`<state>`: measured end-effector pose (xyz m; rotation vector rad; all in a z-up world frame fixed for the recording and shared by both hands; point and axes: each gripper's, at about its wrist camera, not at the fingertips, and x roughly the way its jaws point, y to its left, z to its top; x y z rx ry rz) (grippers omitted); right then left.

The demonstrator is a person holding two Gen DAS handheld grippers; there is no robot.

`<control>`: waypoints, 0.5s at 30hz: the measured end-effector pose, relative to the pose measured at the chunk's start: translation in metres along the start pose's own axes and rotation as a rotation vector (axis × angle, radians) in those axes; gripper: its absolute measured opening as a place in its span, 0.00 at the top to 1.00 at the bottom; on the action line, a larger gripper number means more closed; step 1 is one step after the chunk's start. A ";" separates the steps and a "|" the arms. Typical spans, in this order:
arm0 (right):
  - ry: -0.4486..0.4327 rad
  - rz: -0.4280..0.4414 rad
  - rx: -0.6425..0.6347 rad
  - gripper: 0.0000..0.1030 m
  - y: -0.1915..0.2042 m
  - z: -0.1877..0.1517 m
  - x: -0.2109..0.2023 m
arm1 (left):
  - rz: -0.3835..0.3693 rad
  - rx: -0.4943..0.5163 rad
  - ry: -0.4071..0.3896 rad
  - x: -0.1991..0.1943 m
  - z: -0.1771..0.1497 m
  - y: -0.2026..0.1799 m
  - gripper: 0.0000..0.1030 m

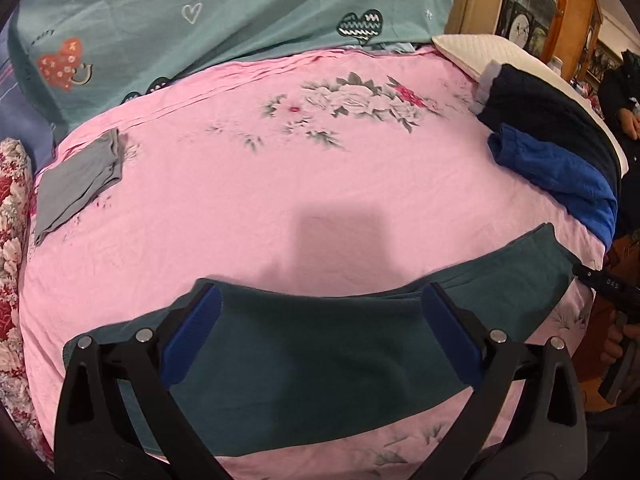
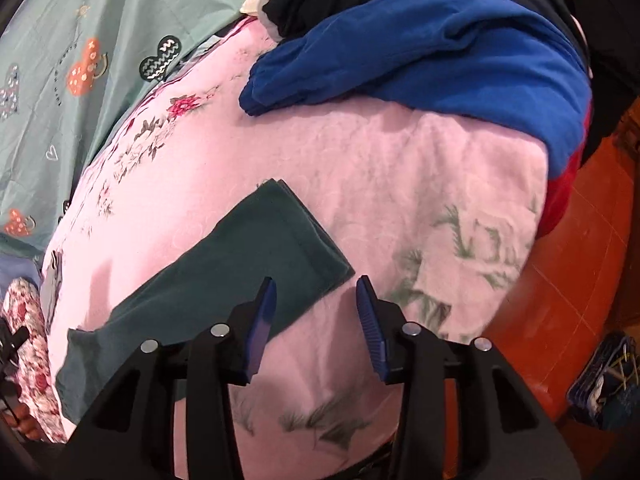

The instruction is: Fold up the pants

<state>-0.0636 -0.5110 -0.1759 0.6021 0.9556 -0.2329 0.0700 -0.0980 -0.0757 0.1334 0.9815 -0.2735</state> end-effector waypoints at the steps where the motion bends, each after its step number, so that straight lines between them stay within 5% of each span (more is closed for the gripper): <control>1: 0.001 0.001 -0.007 0.58 0.000 0.001 0.004 | -0.002 0.003 0.011 0.003 0.001 -0.006 0.02; 9: 0.025 -0.058 -0.117 0.63 0.007 0.006 0.018 | 0.007 0.044 0.039 0.013 0.011 -0.030 0.02; 15: 0.034 -0.040 -0.111 0.86 0.000 0.004 0.016 | 0.035 0.022 0.052 0.016 0.011 -0.023 0.02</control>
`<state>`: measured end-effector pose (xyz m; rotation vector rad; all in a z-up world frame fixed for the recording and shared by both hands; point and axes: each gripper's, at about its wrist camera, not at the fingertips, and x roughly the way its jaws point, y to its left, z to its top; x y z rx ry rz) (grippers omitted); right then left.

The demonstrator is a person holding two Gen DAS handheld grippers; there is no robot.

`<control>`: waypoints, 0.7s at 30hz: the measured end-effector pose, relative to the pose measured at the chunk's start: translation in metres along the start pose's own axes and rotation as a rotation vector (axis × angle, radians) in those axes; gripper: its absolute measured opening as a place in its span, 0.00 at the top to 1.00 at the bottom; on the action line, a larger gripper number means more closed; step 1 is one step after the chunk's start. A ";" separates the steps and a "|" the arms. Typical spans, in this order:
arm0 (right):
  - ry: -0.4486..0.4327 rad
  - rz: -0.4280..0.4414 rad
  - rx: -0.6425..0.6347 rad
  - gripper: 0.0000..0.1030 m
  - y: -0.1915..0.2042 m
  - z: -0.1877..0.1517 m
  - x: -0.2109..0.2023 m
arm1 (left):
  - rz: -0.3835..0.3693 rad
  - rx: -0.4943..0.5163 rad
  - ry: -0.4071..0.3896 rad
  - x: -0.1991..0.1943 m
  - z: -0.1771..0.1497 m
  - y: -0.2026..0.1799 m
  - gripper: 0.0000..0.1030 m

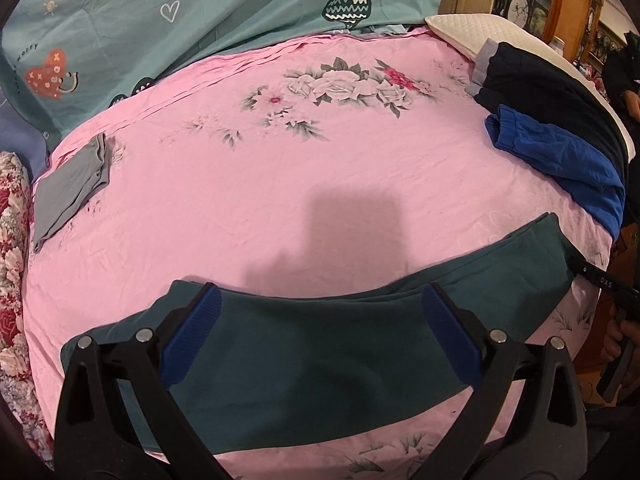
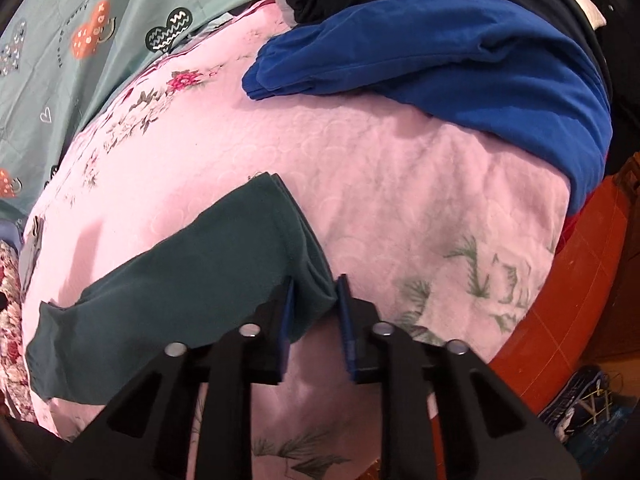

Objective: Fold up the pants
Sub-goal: 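Grasp the folded leg end with the right gripper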

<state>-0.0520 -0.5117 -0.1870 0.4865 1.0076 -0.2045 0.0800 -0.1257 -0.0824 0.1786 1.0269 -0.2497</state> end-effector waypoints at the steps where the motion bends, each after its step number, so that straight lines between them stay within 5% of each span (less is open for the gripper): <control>1: 0.003 0.015 0.000 0.89 0.000 -0.001 0.000 | 0.003 -0.010 0.001 0.000 0.000 0.003 0.02; 10: -0.108 0.122 0.031 0.91 0.024 0.011 -0.037 | 0.047 -0.077 -0.021 -0.004 0.002 0.040 0.02; 16: -0.191 0.207 -0.259 0.91 0.118 0.016 -0.075 | 0.116 -0.184 -0.055 -0.012 0.001 0.095 0.02; 21: -0.166 0.302 -0.532 0.91 0.212 -0.013 -0.075 | 0.173 -0.262 -0.067 -0.021 -0.010 0.143 0.02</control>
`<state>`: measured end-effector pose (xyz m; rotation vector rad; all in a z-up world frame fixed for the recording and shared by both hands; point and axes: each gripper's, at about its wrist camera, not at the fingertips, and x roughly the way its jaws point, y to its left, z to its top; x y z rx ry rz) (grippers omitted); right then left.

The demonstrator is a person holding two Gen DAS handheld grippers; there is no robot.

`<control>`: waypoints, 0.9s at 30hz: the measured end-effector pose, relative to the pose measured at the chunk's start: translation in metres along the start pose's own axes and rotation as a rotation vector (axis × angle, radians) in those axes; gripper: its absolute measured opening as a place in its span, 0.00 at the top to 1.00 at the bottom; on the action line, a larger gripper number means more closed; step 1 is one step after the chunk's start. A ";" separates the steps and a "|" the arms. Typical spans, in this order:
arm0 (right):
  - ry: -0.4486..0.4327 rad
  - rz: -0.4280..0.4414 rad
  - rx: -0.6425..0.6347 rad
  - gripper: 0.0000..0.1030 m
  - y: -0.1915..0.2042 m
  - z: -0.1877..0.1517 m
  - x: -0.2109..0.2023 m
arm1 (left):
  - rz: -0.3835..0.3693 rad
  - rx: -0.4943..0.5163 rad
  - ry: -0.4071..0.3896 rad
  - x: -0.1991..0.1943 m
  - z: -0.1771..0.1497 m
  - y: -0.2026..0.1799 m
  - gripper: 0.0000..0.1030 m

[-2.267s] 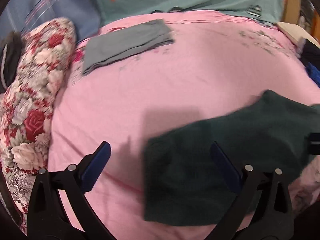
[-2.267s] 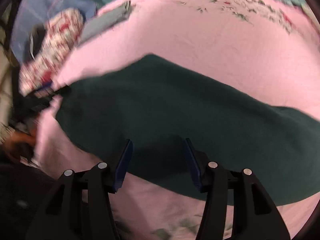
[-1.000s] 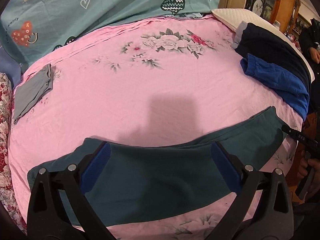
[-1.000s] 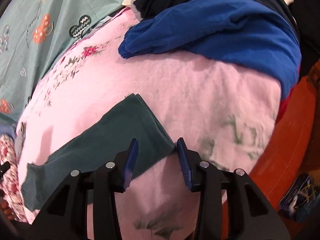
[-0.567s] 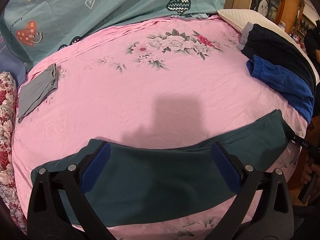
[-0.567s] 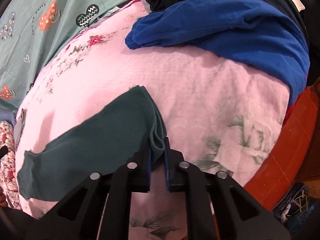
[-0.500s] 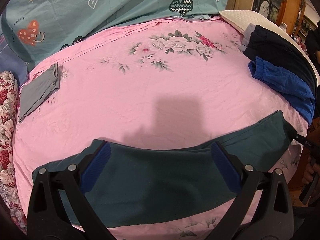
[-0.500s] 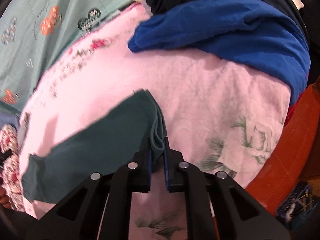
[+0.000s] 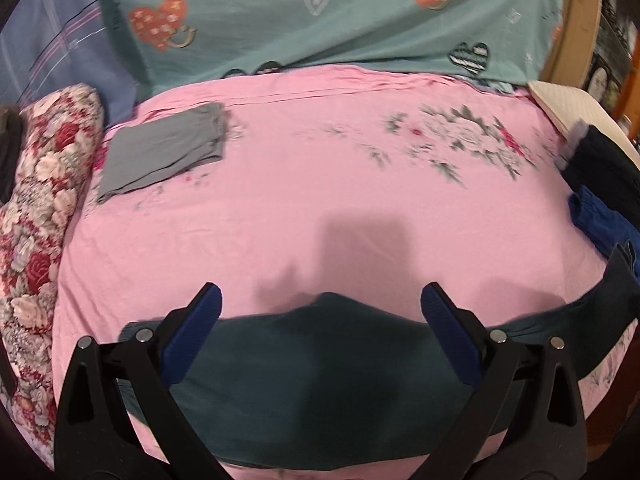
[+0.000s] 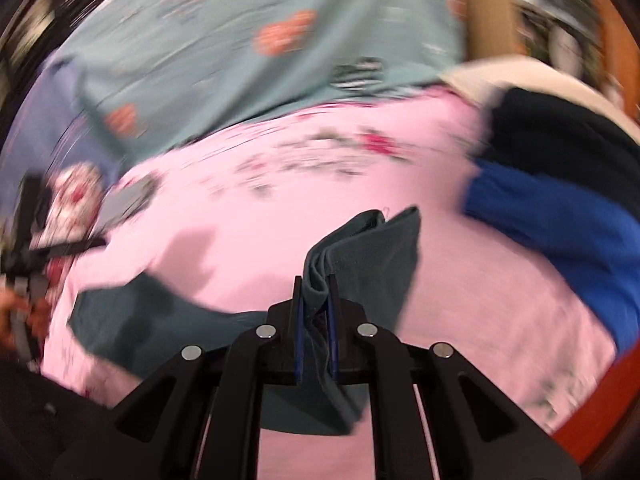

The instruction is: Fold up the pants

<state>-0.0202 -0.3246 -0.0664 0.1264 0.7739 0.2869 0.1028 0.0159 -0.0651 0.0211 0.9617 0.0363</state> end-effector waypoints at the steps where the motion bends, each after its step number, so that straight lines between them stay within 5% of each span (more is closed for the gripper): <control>1: 0.016 0.027 -0.035 0.91 0.014 -0.002 0.007 | 0.010 -0.017 0.005 0.000 -0.002 0.012 0.02; 6: 0.196 0.215 -0.183 0.91 0.092 -0.039 0.068 | 0.041 -0.062 0.049 0.005 -0.018 0.052 0.02; 9: 0.316 0.243 -0.226 0.91 0.120 -0.069 0.103 | 0.051 -0.071 0.085 0.009 -0.031 0.073 0.02; 12: 0.334 0.242 -0.201 0.90 0.124 -0.071 0.112 | 0.051 -0.078 0.098 0.012 -0.038 0.087 0.02; 17: 0.441 0.282 -0.136 0.74 0.114 -0.052 0.105 | 0.028 -0.099 0.106 0.015 -0.044 0.104 0.02; 19: 0.399 0.316 -0.113 0.74 0.104 -0.044 0.084 | 0.018 -0.113 0.101 0.015 -0.044 0.109 0.02; 23: 0.283 0.197 0.063 0.74 0.054 -0.019 0.067 | -0.047 -0.102 0.085 0.015 -0.044 0.102 0.02; 27: 0.281 0.087 0.243 0.74 -0.008 -0.023 0.094 | -0.206 0.022 0.070 0.010 -0.040 0.054 0.02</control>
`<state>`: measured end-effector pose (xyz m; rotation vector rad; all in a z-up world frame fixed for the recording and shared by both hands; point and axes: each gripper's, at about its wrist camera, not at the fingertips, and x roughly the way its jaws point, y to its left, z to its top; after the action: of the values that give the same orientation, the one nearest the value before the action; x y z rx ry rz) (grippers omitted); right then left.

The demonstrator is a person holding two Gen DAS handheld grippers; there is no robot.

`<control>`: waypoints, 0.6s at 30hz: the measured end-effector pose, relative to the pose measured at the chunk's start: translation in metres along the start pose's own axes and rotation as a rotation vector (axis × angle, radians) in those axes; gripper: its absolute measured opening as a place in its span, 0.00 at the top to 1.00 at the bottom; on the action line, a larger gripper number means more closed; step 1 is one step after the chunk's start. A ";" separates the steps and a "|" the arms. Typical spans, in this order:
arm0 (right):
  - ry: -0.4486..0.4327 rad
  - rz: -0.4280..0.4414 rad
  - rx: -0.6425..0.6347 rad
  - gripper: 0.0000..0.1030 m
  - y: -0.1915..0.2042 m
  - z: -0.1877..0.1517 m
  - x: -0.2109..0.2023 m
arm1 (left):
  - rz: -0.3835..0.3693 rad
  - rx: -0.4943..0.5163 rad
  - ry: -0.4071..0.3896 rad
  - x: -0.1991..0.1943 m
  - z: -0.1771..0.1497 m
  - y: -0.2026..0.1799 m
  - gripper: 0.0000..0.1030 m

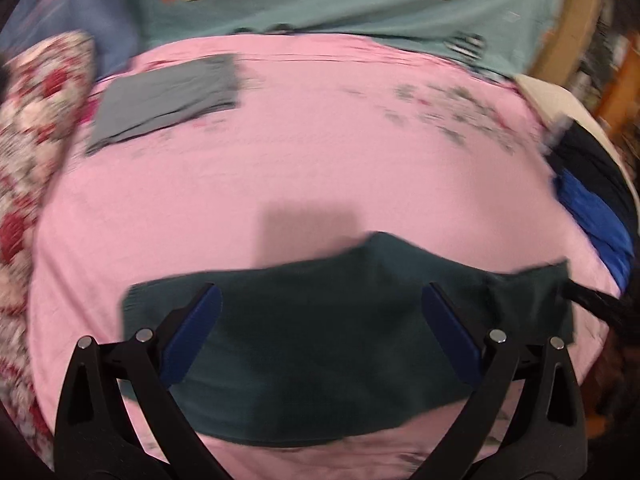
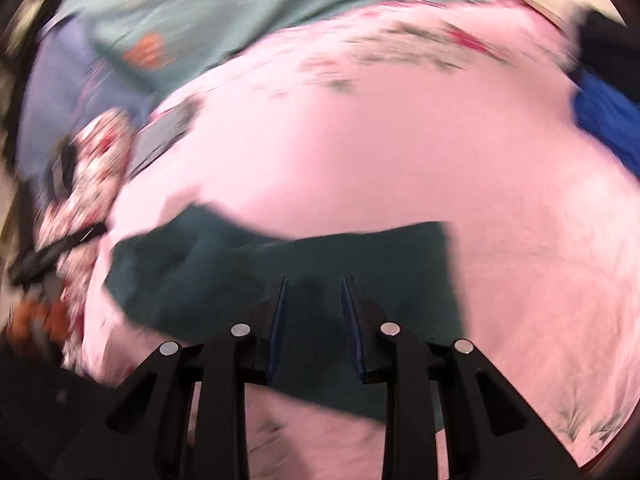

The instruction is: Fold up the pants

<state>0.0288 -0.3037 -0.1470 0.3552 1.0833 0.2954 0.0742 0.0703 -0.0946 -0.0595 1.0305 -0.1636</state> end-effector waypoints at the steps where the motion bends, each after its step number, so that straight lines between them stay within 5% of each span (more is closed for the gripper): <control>1: 0.013 -0.005 0.040 0.74 -0.015 0.001 0.008 | -0.059 0.051 0.003 0.001 0.001 -0.020 0.02; 4: 0.033 0.086 0.143 0.76 -0.043 0.004 0.015 | -0.207 0.217 0.000 0.004 0.000 -0.081 0.07; 9: -0.037 0.217 0.156 0.75 -0.044 0.014 -0.013 | -0.385 0.491 0.068 0.031 -0.016 -0.175 0.44; 15: -0.002 0.174 0.207 0.79 -0.069 0.023 0.018 | -0.341 0.531 0.245 0.096 -0.042 -0.195 0.50; 18: -0.048 0.170 0.144 0.76 -0.058 0.022 -0.016 | -0.333 0.549 0.224 0.096 -0.046 -0.195 0.48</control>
<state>0.0447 -0.3655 -0.1492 0.5820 1.0319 0.3592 0.0623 -0.1360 -0.1750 0.2939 1.1625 -0.7644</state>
